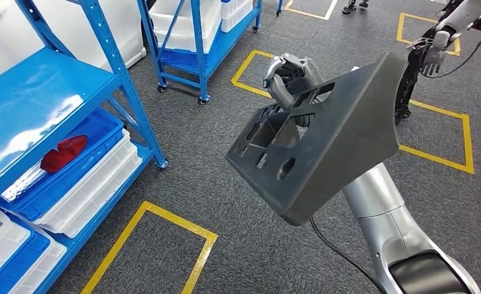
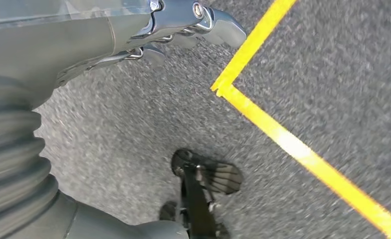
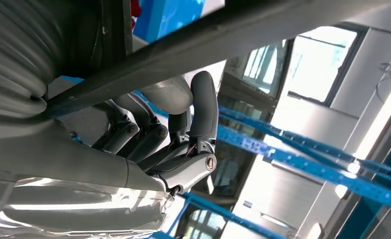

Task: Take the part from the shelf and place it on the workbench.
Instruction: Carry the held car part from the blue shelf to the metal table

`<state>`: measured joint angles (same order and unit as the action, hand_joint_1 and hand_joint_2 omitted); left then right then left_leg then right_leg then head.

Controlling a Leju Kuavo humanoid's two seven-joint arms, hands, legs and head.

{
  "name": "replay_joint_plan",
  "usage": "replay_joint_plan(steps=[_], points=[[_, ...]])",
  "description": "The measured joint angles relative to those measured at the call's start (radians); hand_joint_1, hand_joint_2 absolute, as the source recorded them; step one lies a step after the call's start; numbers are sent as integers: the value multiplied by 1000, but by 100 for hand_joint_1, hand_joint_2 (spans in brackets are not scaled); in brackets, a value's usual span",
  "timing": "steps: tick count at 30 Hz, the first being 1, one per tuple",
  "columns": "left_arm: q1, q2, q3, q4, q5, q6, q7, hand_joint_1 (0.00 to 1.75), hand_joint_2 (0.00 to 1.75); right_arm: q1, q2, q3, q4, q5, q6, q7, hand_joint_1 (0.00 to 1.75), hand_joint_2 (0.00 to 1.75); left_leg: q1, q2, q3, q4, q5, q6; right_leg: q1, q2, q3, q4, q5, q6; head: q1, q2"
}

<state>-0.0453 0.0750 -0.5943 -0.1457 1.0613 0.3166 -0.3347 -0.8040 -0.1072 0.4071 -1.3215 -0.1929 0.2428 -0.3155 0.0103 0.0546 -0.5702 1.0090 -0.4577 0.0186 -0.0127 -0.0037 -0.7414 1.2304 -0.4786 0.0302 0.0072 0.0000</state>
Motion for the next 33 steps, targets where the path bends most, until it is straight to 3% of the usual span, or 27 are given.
replay_joint_plan(steps=[2,4,6,8,10,11,13,14,15,17,19,21,22,24,26,28,29,30,33], points=[[0,-4,-5,0,-2,-1,-2,0,175,-3,-9,2,-7,-27,4,5,175,175,-4,20,4,0,-4,-5,12,-45,84,-151,47,-15,-1,0],[0,-7,-6,0,-1,-7,-11,0,175,-7,-18,5,-12,-51,1,3,175,175,-7,38,8,1,-9,-14,25,-70,120,-218,58,-29,-1,0],[-2,-10,-7,0,-4,-10,-8,0,175,-8,-29,11,-13,-65,-5,0,175,175,-8,55,12,-1,-13,-23,25,-48,120,-223,60,-39,-1,0],[-3,-14,-16,0,-15,-5,10,0,175,-11,-37,18,-11,-73,-11,-4,175,175,-5,30,6,23,-35,-32,19,-28,125,-233,66,-50,-1,0],[-1,-16,-27,0,-20,0,21,0,175,-17,-39,29,-9,-88,-12,-9,175,175,-1,-22,-37,123,-91,-38,14,-7,129,-239,70,-57,-3,0],[1,-17,-29,0,-18,4,23,0,175,-18,-39,36,-8,-99,-11,-11,175,175,0,-37,-71,195,-123,-39,14,5,129,-238,70,-59,-4,0],[3,-17,-30,0,-11,13,26,0,175,-16,-39,47,-8,-122,-9,-12,175,175,1,-46,-121,289,-145,-43,14,33,129,-235,69,-59,-4,0],[4,-17,-31,0,-5,16,25,0,175,-16,-40,50,-9,-130,-10,-12,175,175,2,-47,-122,283,-128,-43,14,48,129,-233,68,-58,-4,0],[5,-17,-31,0,0,18,22,0,175,-16,-40,52,-12,-136,-10,-11,175,175,4,-51,-104,235,-92,-44,12,62,129,-229,66,-55,-4,0],[5,-17,-31,0,6,21,17,0,175,-23,-41,54,-18,-144,-11,-8,175,175,10,-88,-46,95,-24,-45,10,87,126,-218,61,-47,-4,0],[3,-18,-30,0,11,22,12,0,175,-36,-39,58,-19,-149,-11,-2,175,175,12,-118,-17,24,-3,-41,8,109,116,-209,59,-34,-4,0],[-1,-20,-29,0,22,18,2,0,175,-45,-39,62,-18,-151,-12,4,175,175,9,-109,-15,20,-3,-29,4,128,108,-211,65,-21,-3,0],[-3,-22,-28,0,27,15,0,0,175,-46,-40,62,-18,-152,-12,6,175,175,8,-99,-13,16,0,-22,3,123,106,-209,64,-15,-4,0],[-5,-25,-27,0,29,13,4,0,175,-48,-44,62,-17,-160,-13,5,175,175,8,-78,-9,7,6,-9,6,75,83,-163,35,-7,0,0],[-2,-26,-27,0,29,17,14,0,175,-46,-47,63,-15,-173,-12,-3,175,175,4,-56,-8,4,6,-1,7,22,23,-39,-26,-2,4,0],[2,-26,-27,0,29,24,22,0,175,-33,-54,63,-13,-188,-7,-18,175,175,0,-33,-8,4,4,2,4,11,-31,69,-59,0,4,0],[3,-26,-27,0,29,26,24,0,175,-25,-59,63,-13,-195,-2,-25,175,175,-2,-22,-7,4,3,2,4,10,-33,72,-49,-2,4,0],[3,-26,-27,0,29,28,26,0,175,-18,-64,62,-14,-201,3,-31,175,175,-3,-12,-5,4,1,2,5,6,-13,33,-24,-5,4,0],[4,-26,-28,0,29,27,25,0,175,1,-73,61,-41,-218,21,-41,175,175,-9,17,2,4,-6,-4,23,-50,93,-170,52,-27,4,0]])
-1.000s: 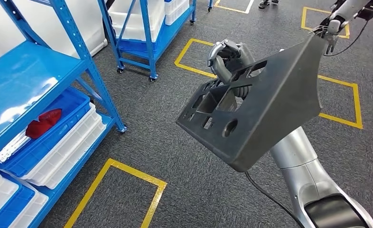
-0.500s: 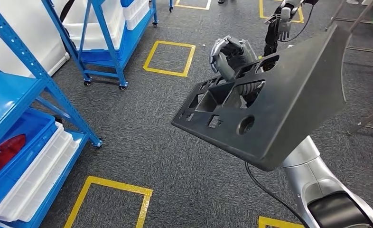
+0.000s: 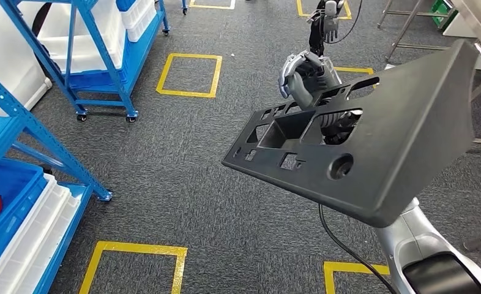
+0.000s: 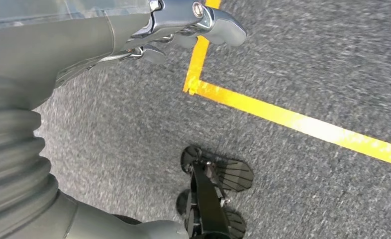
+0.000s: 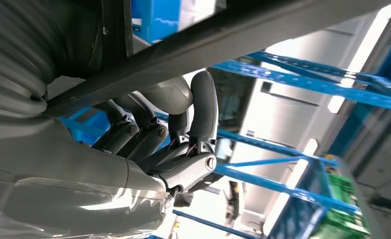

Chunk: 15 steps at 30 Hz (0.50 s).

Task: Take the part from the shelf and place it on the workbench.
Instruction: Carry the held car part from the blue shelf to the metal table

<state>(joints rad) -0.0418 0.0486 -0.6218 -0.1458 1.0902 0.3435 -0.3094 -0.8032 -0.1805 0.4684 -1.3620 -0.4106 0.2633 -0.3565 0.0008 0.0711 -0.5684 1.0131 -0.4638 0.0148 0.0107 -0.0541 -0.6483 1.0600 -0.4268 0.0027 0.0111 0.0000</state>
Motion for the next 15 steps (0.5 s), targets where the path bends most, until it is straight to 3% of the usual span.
replay_joint_plan(steps=[2,4,6,8,10,11,12,13,15], points=[[0,0,-1,0,-1,-4,-3,0,175,21,-5,0,-32,-13,11,-4,175,175,-3,20,5,-1,-6,-9,12,-15,22,-48,5,-12,-1,0],[-2,1,-2,0,-5,-10,-8,0,175,53,-11,-1,-65,-24,20,-5,175,175,-1,31,12,-1,-13,-19,11,9,26,-55,8,-19,-1,0],[-3,1,-4,0,-10,-15,-14,0,175,81,-18,0,-96,-33,28,-6,175,175,2,-3,0,36,-42,-27,3,29,35,-65,12,-28,-1,0],[-1,1,-4,0,-12,-18,-19,0,175,100,-20,2,-116,-45,37,-6,175,175,6,-50,-53,152,-103,-33,-1,51,38,-69,14,-34,-4,0],[1,2,-4,0,-11,-18,-19,0,175,114,-19,6,-124,-54,42,-2,175,175,7,-62,-116,277,-146,-37,-2,77,39,-67,13,-36,-7,0],[2,2,-4,0,-10,-17,-18,0,175,119,-19,8,-125,-58,42,2,175,175,7,-63,-128,295,-139,-39,-2,91,39,-65,13,-36,-7,0],[2,3,-4,0,-9,-16,-16,0,175,121,-19,10,-125,-62,42,6,175,175,8,-65,-120,269,-112,-39,-3,106,39,-62,12,-35,-7,0],[1,3,-4,0,-7,-14,-13,0,175,121,-19,11,-125,-66,42,10,175,175,10,-72,-95,206,-70,-39,-5,120,39,-59,10,-33,-7,0],[0,3,-4,0,-1,-8,-5,0,175,119,-19,13,-125,-73,42,16,175,175,17,-116,-36,68,-10,-38,-7,145,35,-48,7,-24,-7,0]])
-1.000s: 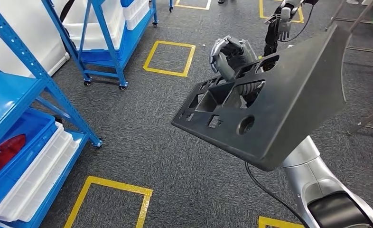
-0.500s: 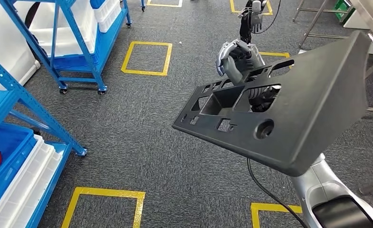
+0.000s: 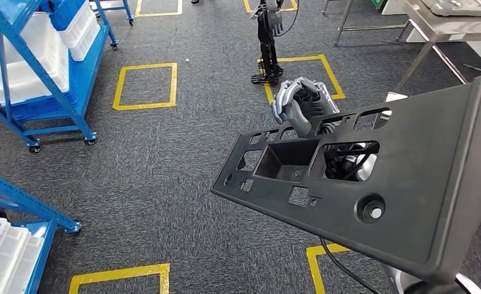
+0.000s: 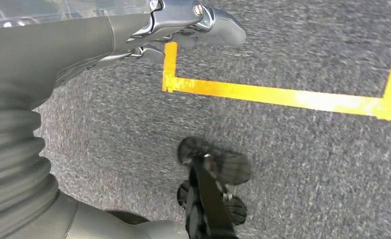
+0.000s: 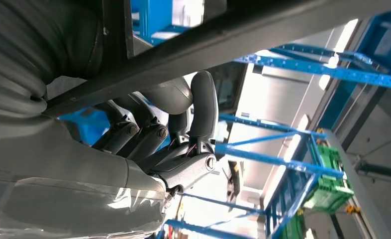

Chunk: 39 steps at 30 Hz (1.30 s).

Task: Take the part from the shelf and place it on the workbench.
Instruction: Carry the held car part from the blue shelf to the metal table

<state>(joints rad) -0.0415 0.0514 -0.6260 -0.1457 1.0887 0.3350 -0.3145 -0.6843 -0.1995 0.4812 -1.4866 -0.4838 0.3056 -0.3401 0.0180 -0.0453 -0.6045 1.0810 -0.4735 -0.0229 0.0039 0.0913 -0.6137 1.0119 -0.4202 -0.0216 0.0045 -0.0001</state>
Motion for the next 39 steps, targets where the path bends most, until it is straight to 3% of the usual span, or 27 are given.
replay_joint_plan(steps=[2,4,6,8,10,11,12,13,15,17,19,20,22,24,26,27,28,30,31,33,34,35,37,39], points=[[-1,-1,0,0,4,6,7,0,175,-2,2,2,2,-4,0,4,175,175,2,-29,22,-54,12,5,-3,20,-10,6,1,12,0,0],[-3,-4,0,0,5,9,12,0,175,-3,2,2,4,-4,-1,7,175,175,0,-11,24,-61,16,16,-8,36,-16,3,6,24,0,0],[-4,-7,0,0,5,12,16,0,175,-5,2,1,7,-5,-2,8,175,175,0,11,29,-72,22,30,-5,0,-29,30,-13,34,2,0],[-3,-8,0,0,5,12,17,0,175,-10,3,2,11,-6,-2,8,175,175,-2,35,32,-78,25,39,-5,-60,-78,132,-68,43,6,0],[0,-8,0,0,5,12,17,0,175,-10,4,4,16,-6,-2,8,175,175,-5,58,32,-78,23,42,-12,-82,-139,254,-114,51,7,0],[0,-8,-1,0,4,12,17,0,175,-9,4,4,20,-6,-2,8,175,175,-5,70,31,-78,22,42,-15,-85,-152,278,-114,53,7,0],[0,-9,-2,0,4,12,16,0,175,-8,4,4,24,-7,-1,8,175,175,-5,82,32,-78,21,41,-17,-88,-145,263,-97,54,7,0],[0,-9,-3,0,4,12,14,0,175,-8,4,2,28,-9,-1,7,175,175,-5,93,34,-77,19,39,-18,-96,-116,208,-66,53,7,0],[-1,-8,-3,0,5,9,6,0,175,-9,4,-3,33,-14,0,2,175,175,-8,112,39,-77,14,31,-11,-133,-40,65,-15,45,7,0],[-1,-7,-3,0,5,6,-2,0,175,-12,4,-7,36,-19,2,-4,175,175,-12,129,44,-77,8,21,-1,-152,-7,-1,-3,32,6,0],[-3,-5,-4,0,5,4,-10,0,175,-13,2,-13,39,-20,4,-8,175,175,-13,147,50,-78,3,9,1,-132,-6,-4,-4,21,6,0],[-4,-4,-4,0,5,2,-14,0,175,-13,1,-18,40,-21,5,-10,175,175,-12,144,53,-74,-3,3,-1,-121,-3,-8,-2,16,6,0],[-6,0,-5,0,3,-4,-20,0,175,-14,-2,-28,40,-23,6,-12,175,175,-8,108,34,-20,-39,-4,-7,-101,5,-16,1,4,4,0],[-5,5,-8,0,-1,-10,-22,0,175,-9,-2,-33,38,-26,7,-14,175,175,-6,64,-30,113,-102,-7,-7,-80,7,-17,1,-3,2,0],[-3,12,-13,0,-3,-11,-21,0,175,5,-2,-35,35,-26,8,-14,175,175,-5,53,-86,216,-127,-8,-4,-54,7,-15,0,-5,2,0],[-2,15,-16,0,-3,-11,-19,0,175,12,-2,-37,33,-26,8,-14,175,175,-5,52,-90,212,-110,-7,-4,-40,7,-13,-1,-4,2,0],[-1,18,-18,0,-4,-11,-16,0,175,17,-2,-39,31,-27,8,-14,175,175,-5,48,-75,167,-74,-5,-4,-26,8,-11,-2,-3,2,0],[-1,27,-22,0,-5,-10,-13,0,175,22,-2,-46,26,-26,5,-13,175,175,-2,11,-19,26,-2,-1,-4,0,5,-3,-6,2,2,0],[-2,31,-23,0,-6,-10,-13,0,175,25,-2,-49,24,-25,3,-12,175,175,0,-10,3,-25,16,1,-5,10,1,2,-7,6,2,0],[-4,40,-24,0,-7,-9,-13,0,175,36,-2,-59,18,-22,-1,-10,175,175,-1,-33,18,-59,17,5,-8,30,-7,5,-7,17,2,0],[-5,44,-25,0,-7,-8,-13,0,175,45,-3,-66,13,-20,-2,-8,175,175,0,-24,20,-62,18,9,-9,40,-9,3,-5,24,2,0],[-6,50,-25,0,-8,-4,-13,0,175,54,-5,-74,7,-19,-2,-8,175,175,0,-13,22,-67,20,15,-9,36,-11,4,-5,29,1,0],[-6,63,-25,1,-5,13,-14,0,175,64,-10,-93,-2,-16,-3,-8,175,175,3,11,28,-77,25,27,-5,-14,-30,44,-31,39,5,0],[-2,82,-25,2,1,34,-15,0,175,75,-16,-109,-7,-16,-3,-9,175,175,0,36,30,-80,24,34,-7,-71,-87,159,-89,45,9,0]])
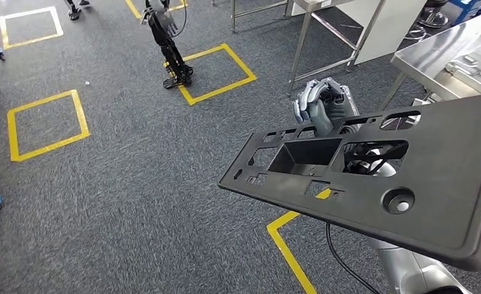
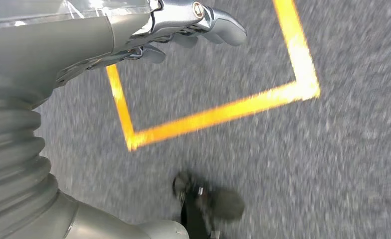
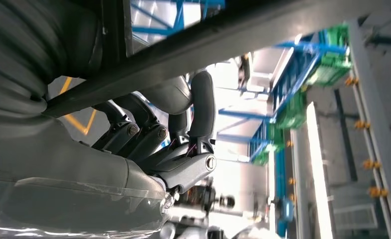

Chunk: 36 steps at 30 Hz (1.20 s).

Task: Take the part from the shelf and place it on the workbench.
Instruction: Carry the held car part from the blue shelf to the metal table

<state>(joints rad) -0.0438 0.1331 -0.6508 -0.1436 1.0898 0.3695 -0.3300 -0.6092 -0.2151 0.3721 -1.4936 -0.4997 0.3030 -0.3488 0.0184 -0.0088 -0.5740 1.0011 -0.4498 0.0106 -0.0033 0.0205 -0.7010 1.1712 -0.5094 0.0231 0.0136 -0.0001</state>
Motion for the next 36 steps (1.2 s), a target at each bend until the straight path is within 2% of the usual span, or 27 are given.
replay_joint_plan(steps=[1,2,3,4,5,7,9,11,13,14,15,16,17,18,19,20,22,24,26,27,29,30,32,33,34,35,36], points=[[2,11,0,1,3,7,0,0,175,9,-5,-7,-1,0,1,-1,175,175,-1,12,0,1,-2,1,-3,-9,-34,67,-25,2,0,0],[3,23,0,2,6,10,1,0,175,19,-11,-14,-1,0,1,-2,175,175,-1,24,1,1,-4,1,-6,-12,-58,110,-35,4,0,0],[4,33,0,3,8,11,1,0,175,28,-17,-20,-1,0,2,-4,175,175,-1,36,1,2,-6,0,-9,-14,-63,117,-26,5,1,0],[4,41,0,4,8,11,2,0,175,34,-22,-26,-1,0,2,-5,175,175,-1,48,3,3,-9,-2,-10,-19,-46,82,-1,5,1,0],[4,48,0,5,9,13,2,0,175,37,-27,-30,-2,0,3,-6,175,175,-1,59,6,4,-12,-5,-10,-30,-11,13,35,4,1,0],[4,62,0,6,10,19,2,0,175,38,-33,-38,-4,0,3,-10,175,175,-5,78,14,5,-20,-14,-4,-66,56,-113,77,-3,0,0],[3,77,0,6,12,21,-2,0,175,41,-41,-43,-6,-1,4,-14,175,175,-8,95,21,4,-26,-25,5,-76,76,-155,81,-14,-2,0],[1,87,0,6,18,16,-9,0,175,45,-52,-47,-7,-2,9,-18,175,175,-6,110,27,2,-32,-39,6,-55,77,-159,84,-25,-2,0],[2,96,0,6,28,9,-19,0,175,45,-60,-50,-8,-5,16,-23,175,175,-2,83,18,37,-59,-48,0,-35,84,-165,85,-37,-5,0],[3,99,1,6,34,6,-25,0,175,44,-62,-50,-8,-6,19,-26,175,175,0,59,-3,85,-86,-51,-2,-26,87,-168,86,-43,-8,0],[5,101,1,6,40,2,-31,0,175,43,-63,-49,-8,-7,22,-28,175,175,0,36,-35,153,-119,-52,-2,-15,88,-168,86,-46,-10,0],[8,103,2,6,45,-2,-36,0,175,43,-64,-48,-6,-8,24,-29,175,175,1,24,-72,226,-147,-52,0,-3,88,-168,85,-48,-12,0],[11,104,3,6,48,-7,-40,0,175,45,-64,-46,-4,-8,25,-29,175,175,1,18,-104,282,-162,-53,2,10,89,-167,85,-49,-12,0],[12,103,3,6,51,-11,-43,0,175,47,-64,-44,-2,-8,25,-29,175,175,1,16,-121,305,-157,-52,3,23,90,-167,85,-50,-12,0],[13,103,3,6,54,-15,-46,0,175,50,-64,-42,-1,-8,24,-30,175,175,1,14,-118,283,-131,-49,5,36,92,-166,84,-50,-12,0],[13,103,3,6,55,-18,-48,0,175,52,-64,-41,-1,-8,24,-31,175,175,1,6,-97,223,-89,-45,5,49,93,-165,83,-49,-12,0],[12,102,3,6,59,-23,-50,0,175,54,-63,-39,-1,-7,21,-34,175,175,2,-35,-39,78,-20,-36,6,73,93,-162,81,-45,-11,0],[12,101,3,6,59,-28,-45,0,175,61,-63,-38,-1,-5,16,-37,175,175,0,-61,-11,14,-5,-29,3,93,88,-159,82,-35,-12,0],[9,97,3,6,59,-31,-38,0,175,73,-63,-37,-2,0,11,-38,175,175,-1,-45,-5,7,-4,-22,0,110,85,-162,84,-22,-13,0],[6,94,3,6,59,-31,-35,0,175,78,-62,-37,-4,1,9,-38,175,175,0,-34,-1,1,-2,-17,0,101,82,-158,80,-16,-12,0],[5,87,3,6,58,-33,-31,0,175,81,-62,-37,-6,1,6,-37,175,175,4,-11,5,-11,3,-5,3,49,56,-102,44,-6,-9,0],[5,84,2,6,58,-35,-32,0,175,80,-61,-37,-6,1,6,-35,175,175,2,0,6,-12,3,-2,2,18,28,-43,13,-2,-7,0],[8,76,1,6,57,-41,-33,0,175,80,-61,-34,-4,1,9,-29,175,175,1,23,6,-12,1,0,-5,-7,-38,87,-39,5,-5,0],[9,72,1,6,57,-44,-34,0,175,81,-61,-32,-3,0,11,-27,175,175,1,35,7,-12,0,-1,-8,-11,-55,119,-42,9,-5,0],[9,69,1,6,58,-45,-35,0,175,80,-61,-31,-2,0,14,-26,175,175,1,46,8,-12,-2,-2,-11,-14,-52,112,-26,12,-5,0],[8,65,1,6,58,-46,-35,0,175,78,-61,-29,-2,-2,16,-24,175,175,1,57,11,-11,-5,-5,-14,-22,-28,65,4,14,-5,0],[7,62,1,6,60,-47,-35,0,175,73,-61,-27,-1,-3,18,-21,175,175,1,68,14,-9,-9,-9,-15,-42,10,-7,39,14,-5,0]])
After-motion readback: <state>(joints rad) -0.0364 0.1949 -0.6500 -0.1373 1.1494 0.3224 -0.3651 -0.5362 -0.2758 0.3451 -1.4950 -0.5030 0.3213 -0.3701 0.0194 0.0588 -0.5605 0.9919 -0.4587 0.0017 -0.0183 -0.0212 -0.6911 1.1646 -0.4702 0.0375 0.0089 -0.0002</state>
